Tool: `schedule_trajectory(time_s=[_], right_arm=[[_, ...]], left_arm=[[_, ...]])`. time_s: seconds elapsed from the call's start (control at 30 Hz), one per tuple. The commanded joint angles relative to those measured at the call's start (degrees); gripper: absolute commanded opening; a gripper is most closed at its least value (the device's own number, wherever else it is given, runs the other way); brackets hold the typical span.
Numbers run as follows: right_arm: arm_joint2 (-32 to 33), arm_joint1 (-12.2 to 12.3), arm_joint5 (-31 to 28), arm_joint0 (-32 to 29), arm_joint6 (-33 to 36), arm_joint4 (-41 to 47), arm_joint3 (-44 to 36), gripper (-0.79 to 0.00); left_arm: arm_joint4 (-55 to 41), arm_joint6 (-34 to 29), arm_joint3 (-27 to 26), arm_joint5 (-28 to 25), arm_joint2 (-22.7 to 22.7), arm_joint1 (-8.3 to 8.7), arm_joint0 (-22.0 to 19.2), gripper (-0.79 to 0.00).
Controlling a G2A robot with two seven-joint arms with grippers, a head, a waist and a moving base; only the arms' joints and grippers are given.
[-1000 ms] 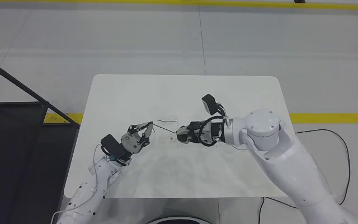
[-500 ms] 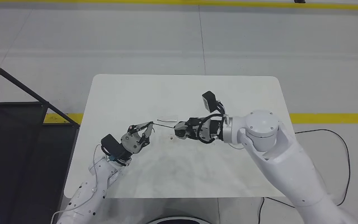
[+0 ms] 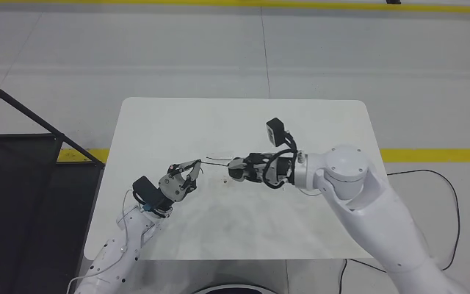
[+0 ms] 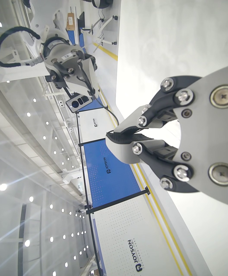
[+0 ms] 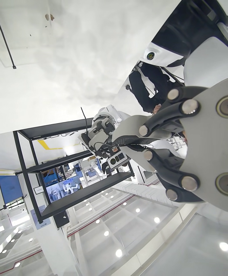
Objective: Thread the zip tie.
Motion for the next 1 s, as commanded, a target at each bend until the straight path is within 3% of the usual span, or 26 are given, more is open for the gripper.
schedule_trajectory(time_s=[0.0,0.97], right_arm=[[0.3,0.0,-0.3,-0.2,0.3,0.1,0.0,-0.785],[1.3,0.1,-2.4,0.1,5.3,1.9,1.3,-0.785]], left_arm=[[0.0,0.0,0.0,0.0,0.0,0.0,0.0,-0.785],[0.0,0.0,0.0,0.0,0.0,0.0,0.0,-0.785]])
